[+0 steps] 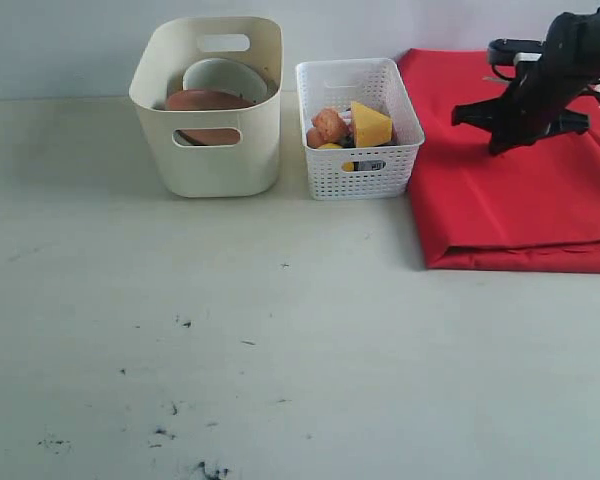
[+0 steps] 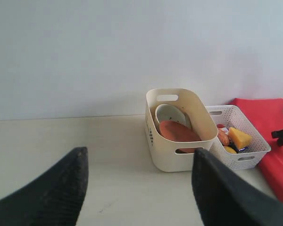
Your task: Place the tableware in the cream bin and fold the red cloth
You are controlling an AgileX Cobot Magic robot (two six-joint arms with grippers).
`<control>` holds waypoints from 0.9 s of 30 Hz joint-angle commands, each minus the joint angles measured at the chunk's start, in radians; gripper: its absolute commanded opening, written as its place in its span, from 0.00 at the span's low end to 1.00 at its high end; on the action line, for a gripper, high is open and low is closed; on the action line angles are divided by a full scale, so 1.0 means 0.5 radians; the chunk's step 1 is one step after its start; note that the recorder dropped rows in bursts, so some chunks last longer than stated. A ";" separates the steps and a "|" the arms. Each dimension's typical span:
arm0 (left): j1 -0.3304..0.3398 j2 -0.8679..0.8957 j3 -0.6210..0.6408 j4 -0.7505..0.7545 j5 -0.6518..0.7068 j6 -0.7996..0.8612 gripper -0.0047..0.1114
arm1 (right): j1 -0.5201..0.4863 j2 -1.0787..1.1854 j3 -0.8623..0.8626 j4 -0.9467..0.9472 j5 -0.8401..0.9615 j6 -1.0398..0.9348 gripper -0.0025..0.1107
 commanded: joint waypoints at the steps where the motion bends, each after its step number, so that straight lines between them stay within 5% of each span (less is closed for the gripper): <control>1: 0.006 -0.010 0.004 0.018 -0.015 -0.009 0.57 | 0.003 0.142 -0.054 0.000 0.309 0.017 0.02; 27: 0.006 -0.010 0.004 0.017 -0.015 0.035 0.57 | 0.003 -1.363 -0.074 -0.020 0.695 0.012 0.02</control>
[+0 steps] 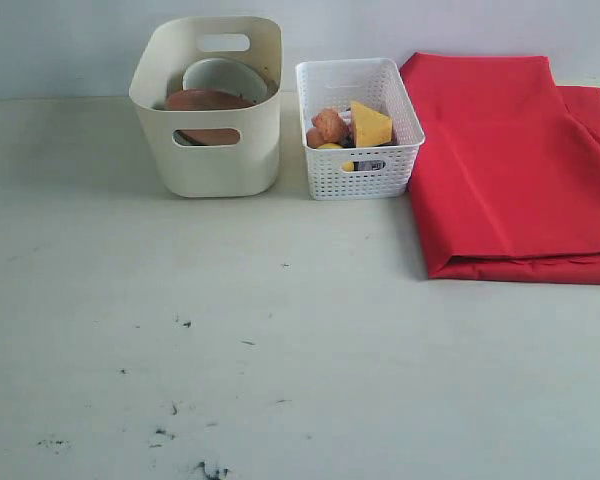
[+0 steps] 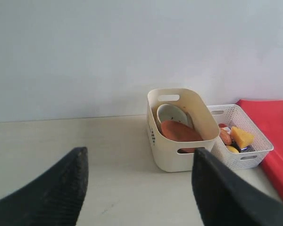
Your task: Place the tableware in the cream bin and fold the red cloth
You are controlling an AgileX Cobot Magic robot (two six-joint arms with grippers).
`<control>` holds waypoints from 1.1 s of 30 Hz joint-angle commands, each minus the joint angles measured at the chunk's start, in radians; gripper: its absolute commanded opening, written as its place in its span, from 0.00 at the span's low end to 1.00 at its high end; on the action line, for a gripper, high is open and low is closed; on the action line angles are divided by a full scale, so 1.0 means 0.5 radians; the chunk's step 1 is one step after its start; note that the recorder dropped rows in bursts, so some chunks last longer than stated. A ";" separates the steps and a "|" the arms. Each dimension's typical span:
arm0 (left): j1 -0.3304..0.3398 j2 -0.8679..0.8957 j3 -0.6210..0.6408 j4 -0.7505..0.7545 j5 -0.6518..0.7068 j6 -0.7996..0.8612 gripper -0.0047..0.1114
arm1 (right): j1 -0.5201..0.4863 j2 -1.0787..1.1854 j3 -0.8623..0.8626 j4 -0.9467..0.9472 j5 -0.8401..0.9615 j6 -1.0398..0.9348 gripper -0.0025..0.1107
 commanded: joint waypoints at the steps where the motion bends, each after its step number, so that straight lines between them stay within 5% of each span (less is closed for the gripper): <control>1: 0.006 -0.010 0.004 0.013 -0.015 0.013 0.57 | 0.003 -0.283 -0.008 -0.020 0.081 -0.012 0.02; 13: 0.006 -0.010 0.066 -0.003 -0.116 0.030 0.57 | 0.003 -1.089 0.121 -0.037 0.184 -0.103 0.02; 23: 0.006 -0.010 0.562 -0.240 -0.897 0.230 0.57 | 0.003 -2.241 0.927 -0.053 -0.144 -0.370 0.02; 33: 0.006 -0.010 0.775 -0.240 -1.098 0.230 0.57 | 0.003 -2.862 1.680 0.000 -0.472 -0.467 0.02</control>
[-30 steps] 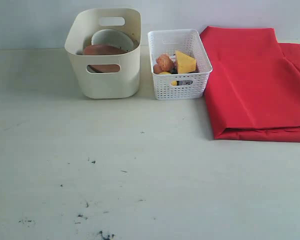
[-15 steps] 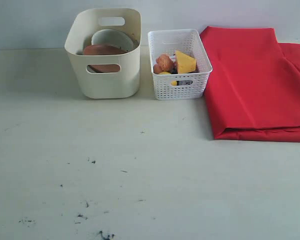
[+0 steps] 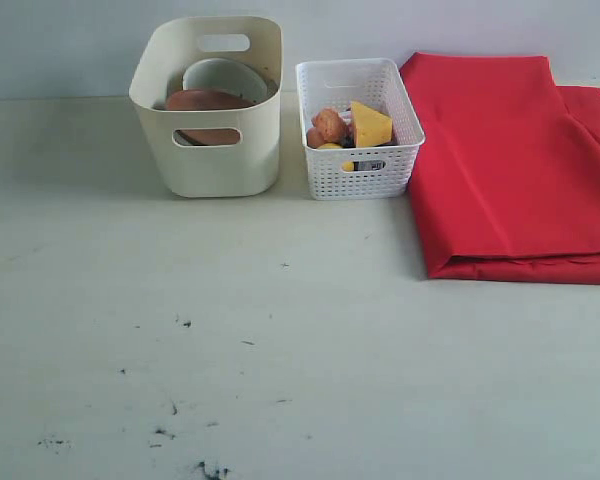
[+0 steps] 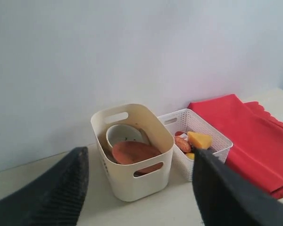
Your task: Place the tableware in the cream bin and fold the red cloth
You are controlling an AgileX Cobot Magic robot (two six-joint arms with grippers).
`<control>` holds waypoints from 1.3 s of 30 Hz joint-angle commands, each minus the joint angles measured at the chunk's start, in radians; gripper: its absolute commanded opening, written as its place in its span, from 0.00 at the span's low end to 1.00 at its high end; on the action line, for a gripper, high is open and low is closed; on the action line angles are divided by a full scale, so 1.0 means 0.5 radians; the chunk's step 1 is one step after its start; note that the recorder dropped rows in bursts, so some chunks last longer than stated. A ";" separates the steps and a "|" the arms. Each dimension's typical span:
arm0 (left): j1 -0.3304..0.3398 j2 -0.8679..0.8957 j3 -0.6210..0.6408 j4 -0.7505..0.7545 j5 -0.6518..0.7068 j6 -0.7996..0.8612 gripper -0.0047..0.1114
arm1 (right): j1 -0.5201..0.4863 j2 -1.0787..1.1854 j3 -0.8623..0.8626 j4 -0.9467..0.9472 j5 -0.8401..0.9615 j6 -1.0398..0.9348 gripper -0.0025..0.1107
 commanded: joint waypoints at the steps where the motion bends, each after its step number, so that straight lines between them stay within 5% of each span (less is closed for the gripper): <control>1: 0.006 -0.006 0.069 -0.005 -0.098 0.007 0.57 | 0.003 -0.157 0.292 0.016 -0.142 -0.019 0.02; 11: 0.006 -0.006 0.107 -0.005 -0.112 0.009 0.57 | 0.089 -0.198 0.808 -0.040 -0.405 -0.016 0.02; 39: 0.006 -0.016 0.151 -0.063 -0.118 0.004 0.57 | 0.089 -0.203 0.820 -0.003 -0.293 -0.004 0.02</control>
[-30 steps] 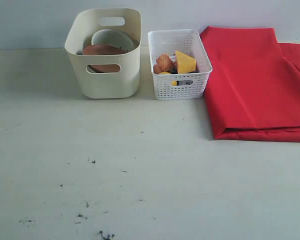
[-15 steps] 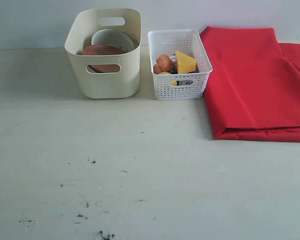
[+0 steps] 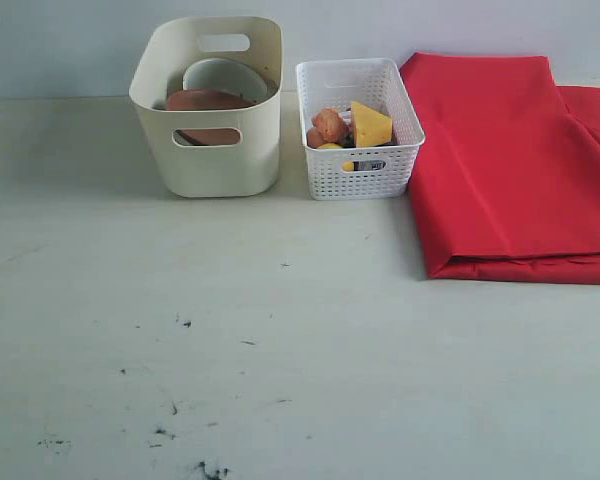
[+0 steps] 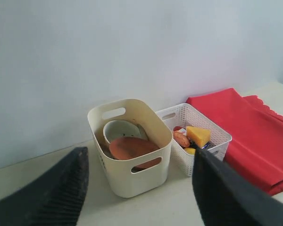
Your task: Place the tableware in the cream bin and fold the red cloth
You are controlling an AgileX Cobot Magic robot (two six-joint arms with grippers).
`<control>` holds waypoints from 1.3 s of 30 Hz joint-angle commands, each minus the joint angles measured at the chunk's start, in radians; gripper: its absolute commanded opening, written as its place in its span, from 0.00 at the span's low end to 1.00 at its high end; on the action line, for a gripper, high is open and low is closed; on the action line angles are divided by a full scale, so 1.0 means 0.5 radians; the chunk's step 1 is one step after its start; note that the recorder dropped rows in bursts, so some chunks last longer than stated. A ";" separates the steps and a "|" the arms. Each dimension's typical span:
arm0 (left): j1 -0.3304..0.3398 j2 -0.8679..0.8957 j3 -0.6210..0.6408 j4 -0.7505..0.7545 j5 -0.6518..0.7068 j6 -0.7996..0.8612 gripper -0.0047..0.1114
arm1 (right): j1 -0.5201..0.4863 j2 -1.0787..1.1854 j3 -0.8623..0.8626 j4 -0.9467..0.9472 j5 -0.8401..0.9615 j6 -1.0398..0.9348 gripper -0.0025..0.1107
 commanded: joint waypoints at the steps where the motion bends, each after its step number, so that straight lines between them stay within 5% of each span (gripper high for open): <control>1: 0.006 -0.026 0.065 -0.105 -0.033 0.004 0.57 | 0.003 -0.013 0.011 0.010 -0.012 0.001 0.02; 6: 0.006 -0.047 0.316 -0.293 -0.221 0.004 0.57 | 0.003 -0.013 0.011 0.010 -0.012 0.001 0.02; 13: 0.006 -0.047 0.985 -0.341 -1.361 0.004 0.57 | 0.003 -0.013 0.011 0.010 -0.012 0.001 0.02; 17: 0.056 -0.078 1.241 -0.346 -1.643 0.004 0.57 | 0.003 -0.013 0.011 0.010 -0.012 0.001 0.02; 26: 0.805 -0.543 1.610 -0.392 -1.639 -0.057 0.57 | 0.003 -0.013 0.011 0.014 -0.012 0.000 0.02; 35: 1.325 -0.878 1.771 -0.604 -1.244 -0.057 0.57 | 0.003 -0.013 0.011 0.014 -0.012 0.000 0.02; 39: 1.450 -0.955 1.843 -0.609 -1.186 -0.057 0.57 | 0.003 -0.013 0.011 0.014 -0.012 0.000 0.02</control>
